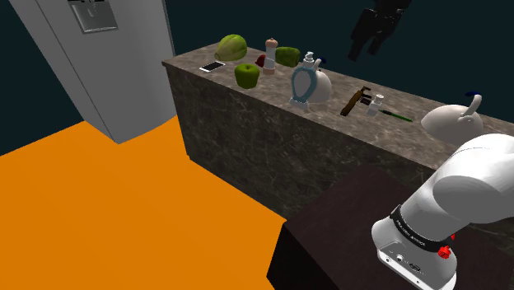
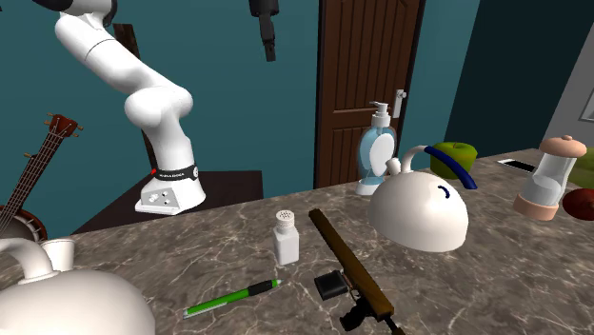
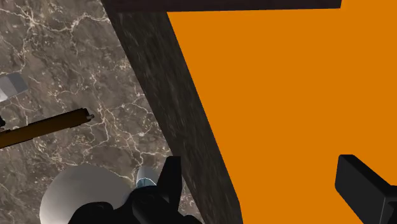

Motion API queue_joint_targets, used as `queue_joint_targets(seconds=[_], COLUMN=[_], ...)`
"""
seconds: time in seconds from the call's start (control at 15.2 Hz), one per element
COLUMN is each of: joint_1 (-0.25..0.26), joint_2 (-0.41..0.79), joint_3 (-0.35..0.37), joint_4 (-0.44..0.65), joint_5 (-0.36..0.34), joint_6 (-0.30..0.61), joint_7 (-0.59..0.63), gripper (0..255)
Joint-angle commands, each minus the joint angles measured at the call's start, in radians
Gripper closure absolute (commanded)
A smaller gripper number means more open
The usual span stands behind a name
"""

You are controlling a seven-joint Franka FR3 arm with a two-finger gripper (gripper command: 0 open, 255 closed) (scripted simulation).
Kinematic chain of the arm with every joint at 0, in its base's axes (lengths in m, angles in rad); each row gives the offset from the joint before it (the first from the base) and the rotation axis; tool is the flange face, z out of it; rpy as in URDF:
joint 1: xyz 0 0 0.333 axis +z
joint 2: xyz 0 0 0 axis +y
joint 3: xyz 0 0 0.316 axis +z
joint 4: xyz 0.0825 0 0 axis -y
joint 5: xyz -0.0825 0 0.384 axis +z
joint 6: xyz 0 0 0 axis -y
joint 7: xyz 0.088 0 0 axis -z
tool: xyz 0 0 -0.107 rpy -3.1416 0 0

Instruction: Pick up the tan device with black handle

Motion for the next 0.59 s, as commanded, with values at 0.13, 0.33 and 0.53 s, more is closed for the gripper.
queue_joint_targets(seconds=[0.13,0.33,0.53], joint_1=[-0.015,-0.038,-0.059], joint_2=[0.022,0.063,0.114], joint_3=[-0.032,-0.080,-0.129], joint_4=[-0.021,-0.044,-0.058], joint_5=[-0.022,-0.052,-0.080], joint_6=[0.038,0.097,0.157], joint_7=[-0.030,-0.075,-0.119], gripper=[0,0,0])
